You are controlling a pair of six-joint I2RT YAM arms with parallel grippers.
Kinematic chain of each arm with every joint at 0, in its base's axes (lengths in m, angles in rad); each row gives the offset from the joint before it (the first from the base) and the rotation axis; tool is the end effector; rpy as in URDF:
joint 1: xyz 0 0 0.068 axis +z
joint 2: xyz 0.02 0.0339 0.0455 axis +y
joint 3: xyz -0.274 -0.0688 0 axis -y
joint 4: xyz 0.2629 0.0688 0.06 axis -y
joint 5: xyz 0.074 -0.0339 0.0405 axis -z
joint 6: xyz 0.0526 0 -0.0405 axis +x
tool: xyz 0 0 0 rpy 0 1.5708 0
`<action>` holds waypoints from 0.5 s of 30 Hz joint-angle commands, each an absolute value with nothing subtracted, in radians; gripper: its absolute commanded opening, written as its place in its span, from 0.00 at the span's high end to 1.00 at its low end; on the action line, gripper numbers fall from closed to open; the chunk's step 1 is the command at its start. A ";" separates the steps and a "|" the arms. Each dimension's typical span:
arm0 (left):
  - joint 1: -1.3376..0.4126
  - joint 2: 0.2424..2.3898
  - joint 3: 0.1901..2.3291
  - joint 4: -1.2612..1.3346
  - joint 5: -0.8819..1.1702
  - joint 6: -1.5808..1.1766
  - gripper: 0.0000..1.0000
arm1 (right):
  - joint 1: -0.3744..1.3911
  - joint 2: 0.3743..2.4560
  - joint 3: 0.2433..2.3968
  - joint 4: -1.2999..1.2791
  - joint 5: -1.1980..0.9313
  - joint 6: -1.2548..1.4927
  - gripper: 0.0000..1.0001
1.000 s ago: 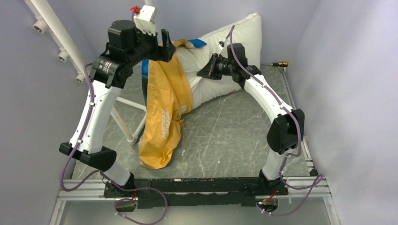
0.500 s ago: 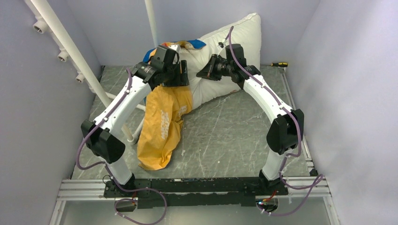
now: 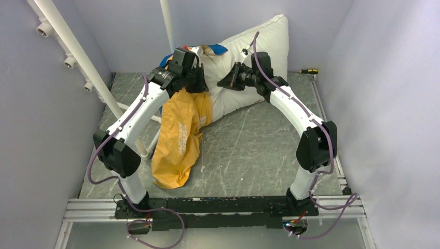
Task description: Put the pillow into the pillowcase
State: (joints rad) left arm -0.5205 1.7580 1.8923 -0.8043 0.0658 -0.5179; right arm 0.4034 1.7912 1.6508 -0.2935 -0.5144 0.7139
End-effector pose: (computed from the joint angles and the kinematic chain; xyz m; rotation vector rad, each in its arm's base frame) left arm 0.3649 -0.2132 0.3988 0.0399 2.3161 -0.6219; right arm 0.4104 0.2033 0.3531 -0.0243 2.1637 1.1985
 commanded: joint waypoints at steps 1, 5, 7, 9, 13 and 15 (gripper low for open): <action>-0.532 1.657 1.945 -0.669 0.276 -0.515 1.00 | 0.417 1.648 1.578 -0.033 -0.700 0.739 1.00; -0.548 1.668 2.043 -0.650 0.470 -0.524 1.00 | 0.419 1.559 1.548 0.055 -0.772 0.769 1.00; -0.552 1.688 2.109 -0.638 0.545 -0.550 1.00 | 0.421 1.507 1.554 0.055 -0.786 0.774 1.00; -0.553 1.716 2.182 -0.636 0.610 -0.580 1.00 | 0.426 1.458 1.560 0.045 -0.792 0.774 1.00; -0.553 1.792 2.350 -0.662 0.697 -0.640 1.00 | 0.438 1.359 1.548 0.056 -0.790 0.794 1.00; -0.552 1.812 2.361 -0.622 0.763 -0.685 1.00 | 0.445 1.329 1.534 0.049 -0.794 0.803 1.00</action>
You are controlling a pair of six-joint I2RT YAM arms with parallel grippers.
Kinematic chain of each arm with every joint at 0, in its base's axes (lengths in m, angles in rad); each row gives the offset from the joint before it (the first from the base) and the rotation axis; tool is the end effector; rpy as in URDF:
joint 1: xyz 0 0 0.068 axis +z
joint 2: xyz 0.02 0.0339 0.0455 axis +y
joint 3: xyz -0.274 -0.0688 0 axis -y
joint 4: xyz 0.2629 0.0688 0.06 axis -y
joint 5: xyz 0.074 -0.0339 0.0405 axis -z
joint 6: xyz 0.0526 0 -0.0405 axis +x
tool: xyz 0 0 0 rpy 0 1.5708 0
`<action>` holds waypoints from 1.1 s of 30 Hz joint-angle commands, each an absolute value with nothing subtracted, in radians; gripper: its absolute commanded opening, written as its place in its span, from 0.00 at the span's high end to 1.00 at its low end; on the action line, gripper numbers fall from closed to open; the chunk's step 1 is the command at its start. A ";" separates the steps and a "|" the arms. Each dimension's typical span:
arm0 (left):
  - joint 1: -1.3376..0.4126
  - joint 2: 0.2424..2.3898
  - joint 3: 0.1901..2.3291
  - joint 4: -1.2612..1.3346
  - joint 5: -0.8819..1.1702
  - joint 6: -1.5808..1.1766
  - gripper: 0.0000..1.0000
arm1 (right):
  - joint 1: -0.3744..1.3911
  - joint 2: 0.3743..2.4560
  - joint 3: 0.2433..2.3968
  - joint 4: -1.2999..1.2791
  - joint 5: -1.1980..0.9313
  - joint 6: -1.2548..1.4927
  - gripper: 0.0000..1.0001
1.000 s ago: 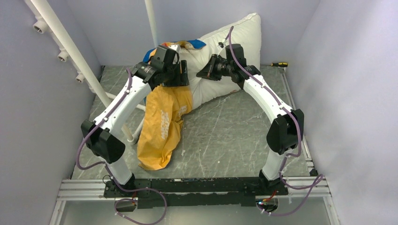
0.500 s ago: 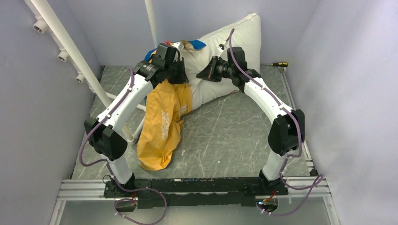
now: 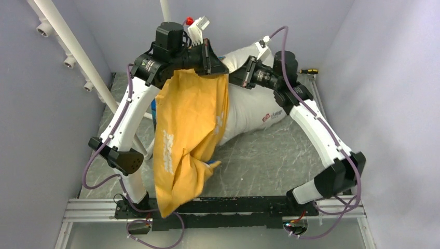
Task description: Put the pillow into the pillowcase
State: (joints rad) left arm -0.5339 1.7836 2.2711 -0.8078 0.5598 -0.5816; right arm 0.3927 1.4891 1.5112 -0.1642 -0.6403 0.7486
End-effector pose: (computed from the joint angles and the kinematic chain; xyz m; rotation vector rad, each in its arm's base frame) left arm 0.3255 -0.2248 0.5201 0.3690 2.0195 -1.2582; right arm 0.3337 0.1722 0.4359 -0.1927 1.8823 1.3592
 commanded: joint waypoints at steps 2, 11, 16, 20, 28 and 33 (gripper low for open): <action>-0.552 1.810 2.317 -0.554 0.818 -0.743 1.00 | 0.452 1.307 1.506 0.043 -0.794 0.800 1.00; -0.551 1.783 2.223 -0.639 0.753 -0.723 1.00 | 0.510 1.356 1.180 0.450 -0.875 0.947 1.00; -0.551 1.776 2.167 -0.698 0.676 -0.678 1.00 | 0.558 1.535 1.087 0.884 -0.942 1.164 1.00; -0.551 1.843 2.204 -0.771 0.666 -0.648 1.00 | 0.588 1.737 1.076 1.181 -0.951 1.331 1.00; -0.563 1.977 2.308 -0.774 0.794 -0.683 1.00 | 0.606 1.729 1.086 0.836 -0.800 0.984 1.00; -0.574 2.004 2.319 -0.618 0.882 -0.774 1.00 | 0.583 1.471 1.002 0.500 -0.447 0.764 1.00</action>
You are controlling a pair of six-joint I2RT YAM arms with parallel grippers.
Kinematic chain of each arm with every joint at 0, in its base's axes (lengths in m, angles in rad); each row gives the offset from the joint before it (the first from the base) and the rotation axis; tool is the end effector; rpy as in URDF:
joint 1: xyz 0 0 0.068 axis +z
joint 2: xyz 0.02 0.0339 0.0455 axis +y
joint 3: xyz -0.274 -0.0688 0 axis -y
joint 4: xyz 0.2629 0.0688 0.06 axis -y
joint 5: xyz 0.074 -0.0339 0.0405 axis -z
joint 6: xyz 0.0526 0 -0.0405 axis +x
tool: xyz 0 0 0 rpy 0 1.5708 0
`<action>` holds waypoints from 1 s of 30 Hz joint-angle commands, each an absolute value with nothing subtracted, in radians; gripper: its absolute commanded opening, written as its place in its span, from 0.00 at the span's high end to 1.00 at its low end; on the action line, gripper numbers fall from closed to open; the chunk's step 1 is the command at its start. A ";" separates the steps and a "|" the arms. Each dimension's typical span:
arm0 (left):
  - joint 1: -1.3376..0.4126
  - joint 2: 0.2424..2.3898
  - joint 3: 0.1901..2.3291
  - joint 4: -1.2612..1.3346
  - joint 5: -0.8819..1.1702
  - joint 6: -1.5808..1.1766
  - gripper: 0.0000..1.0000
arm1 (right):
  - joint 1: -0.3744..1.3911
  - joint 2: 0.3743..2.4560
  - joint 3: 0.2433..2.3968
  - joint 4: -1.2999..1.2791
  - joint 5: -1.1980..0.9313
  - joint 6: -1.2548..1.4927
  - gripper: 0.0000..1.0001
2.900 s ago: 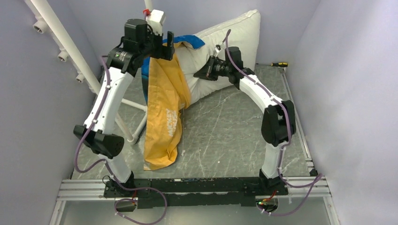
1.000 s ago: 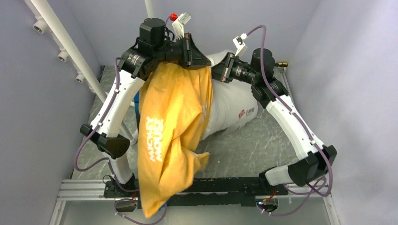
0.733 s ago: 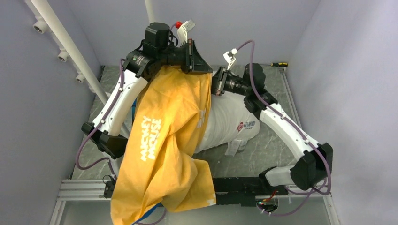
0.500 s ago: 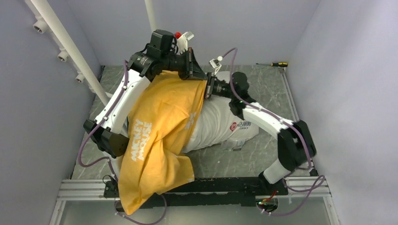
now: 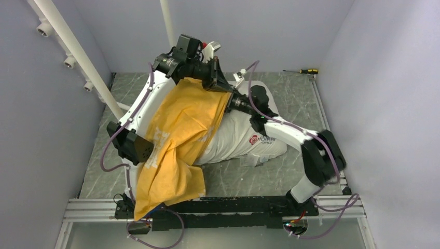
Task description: Put the pillow into the pillowcase
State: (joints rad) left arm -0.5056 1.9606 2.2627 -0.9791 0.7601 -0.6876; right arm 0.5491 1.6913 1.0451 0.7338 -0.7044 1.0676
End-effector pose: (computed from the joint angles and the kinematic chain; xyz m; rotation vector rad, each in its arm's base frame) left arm 0.3715 -0.2471 0.4322 0.2409 2.4460 -1.4477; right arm 0.3342 0.2444 0.2851 -0.2202 1.7913 1.7475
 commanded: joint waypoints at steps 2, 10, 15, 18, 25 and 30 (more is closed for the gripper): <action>-0.576 2.015 2.309 -0.534 0.916 -0.826 1.00 | 0.568 1.327 0.961 0.417 -0.280 0.720 1.00; -0.594 2.159 2.435 -0.410 0.953 -0.942 1.00 | 0.565 1.112 1.050 0.100 -0.002 0.560 1.00; -0.588 2.184 2.415 -0.428 0.931 -0.915 1.00 | 0.564 1.170 1.035 0.104 -0.032 0.603 1.00; -0.566 2.138 2.341 -0.566 0.828 -0.790 1.00 | 0.558 1.252 1.009 0.163 -0.067 0.650 1.00; -0.457 2.007 2.081 -0.608 0.689 -0.698 1.00 | 0.460 1.594 0.966 0.753 -0.443 0.899 1.00; -0.454 2.034 2.170 -0.652 0.903 -0.619 1.00 | 0.424 1.862 1.081 1.008 -0.650 1.070 1.00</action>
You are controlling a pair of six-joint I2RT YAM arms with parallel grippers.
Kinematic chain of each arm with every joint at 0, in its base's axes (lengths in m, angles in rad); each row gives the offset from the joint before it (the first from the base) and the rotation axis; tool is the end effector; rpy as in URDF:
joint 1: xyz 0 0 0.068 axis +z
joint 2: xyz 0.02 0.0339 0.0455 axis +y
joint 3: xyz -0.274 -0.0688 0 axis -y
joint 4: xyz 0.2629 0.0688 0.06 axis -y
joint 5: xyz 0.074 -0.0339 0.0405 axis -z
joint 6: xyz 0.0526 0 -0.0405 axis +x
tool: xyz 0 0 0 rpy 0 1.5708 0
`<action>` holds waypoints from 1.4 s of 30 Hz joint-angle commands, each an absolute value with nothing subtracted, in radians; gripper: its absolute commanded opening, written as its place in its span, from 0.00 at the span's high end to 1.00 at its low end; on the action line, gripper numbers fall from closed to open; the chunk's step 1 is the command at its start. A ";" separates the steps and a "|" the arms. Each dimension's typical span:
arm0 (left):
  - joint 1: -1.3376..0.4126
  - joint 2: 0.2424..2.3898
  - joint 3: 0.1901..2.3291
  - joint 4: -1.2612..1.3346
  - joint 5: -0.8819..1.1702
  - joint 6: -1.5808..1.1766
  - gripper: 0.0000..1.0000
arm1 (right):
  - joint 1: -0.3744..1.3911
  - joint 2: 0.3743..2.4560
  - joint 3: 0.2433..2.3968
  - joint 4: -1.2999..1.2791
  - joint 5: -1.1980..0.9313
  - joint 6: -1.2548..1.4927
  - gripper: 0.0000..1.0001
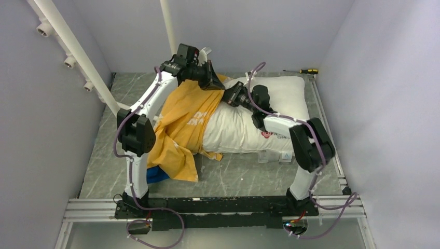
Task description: Put the pillow into the pillowcase
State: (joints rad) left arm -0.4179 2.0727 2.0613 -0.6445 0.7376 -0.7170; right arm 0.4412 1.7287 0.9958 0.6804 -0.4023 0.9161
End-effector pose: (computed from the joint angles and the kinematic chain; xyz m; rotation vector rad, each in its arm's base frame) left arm 0.4471 -0.2372 0.3418 0.0929 2.4139 -1.4013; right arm 0.3718 0.1983 0.2464 0.0835 1.8011 1.3354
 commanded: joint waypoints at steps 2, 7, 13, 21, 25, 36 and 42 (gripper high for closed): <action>-0.466 2.101 2.294 -0.845 0.956 -0.550 1.00 | 0.429 1.908 1.120 0.996 -0.689 1.061 1.00; -0.512 2.125 2.394 -1.129 0.762 -0.353 0.78 | 0.426 1.921 1.155 0.807 -0.680 0.976 1.00; -0.560 1.875 2.209 -1.071 0.280 -0.286 0.15 | 0.410 1.902 1.146 0.736 -0.666 0.964 1.00; -0.717 1.594 1.926 -1.071 -0.114 -0.289 0.01 | 0.408 1.918 1.185 0.682 -0.683 0.983 1.00; -0.815 1.525 1.785 -1.102 -0.260 -0.355 0.06 | 0.408 1.919 1.195 0.656 -0.688 0.989 1.00; -0.950 1.540 1.504 -0.996 -0.491 -0.578 0.43 | 0.408 1.920 1.186 0.657 -0.701 1.020 1.00; -0.950 1.593 1.524 -1.029 -0.590 -0.612 0.55 | 0.408 1.913 1.192 0.638 -0.711 1.013 1.00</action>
